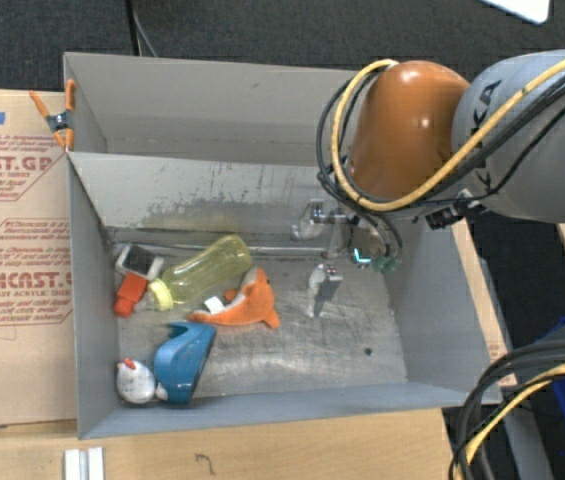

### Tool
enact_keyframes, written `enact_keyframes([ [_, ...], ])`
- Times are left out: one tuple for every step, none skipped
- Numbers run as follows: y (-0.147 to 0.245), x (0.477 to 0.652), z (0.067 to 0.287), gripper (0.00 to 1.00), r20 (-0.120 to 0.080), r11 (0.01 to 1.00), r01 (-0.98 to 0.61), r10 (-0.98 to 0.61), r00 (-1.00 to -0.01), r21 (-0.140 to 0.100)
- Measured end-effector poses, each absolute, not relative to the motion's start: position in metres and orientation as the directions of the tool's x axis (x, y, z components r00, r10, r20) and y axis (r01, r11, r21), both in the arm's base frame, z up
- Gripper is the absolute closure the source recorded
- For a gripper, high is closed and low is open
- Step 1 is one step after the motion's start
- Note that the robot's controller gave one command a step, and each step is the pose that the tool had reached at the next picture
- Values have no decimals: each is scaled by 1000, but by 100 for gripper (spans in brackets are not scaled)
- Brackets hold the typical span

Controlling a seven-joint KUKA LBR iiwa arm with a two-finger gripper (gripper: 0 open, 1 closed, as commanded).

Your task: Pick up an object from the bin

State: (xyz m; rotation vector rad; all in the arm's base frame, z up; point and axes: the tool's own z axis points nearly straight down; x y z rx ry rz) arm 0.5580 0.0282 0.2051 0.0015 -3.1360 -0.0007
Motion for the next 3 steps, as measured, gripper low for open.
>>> enact_keyframes([
  [28,560,209,0,-2,1000,0,0,-1000,1],
  [48,571,189,0,-8,997,82,82,-997,0],
  [71,570,135,0,-3,998,60,60,-998,1],
])
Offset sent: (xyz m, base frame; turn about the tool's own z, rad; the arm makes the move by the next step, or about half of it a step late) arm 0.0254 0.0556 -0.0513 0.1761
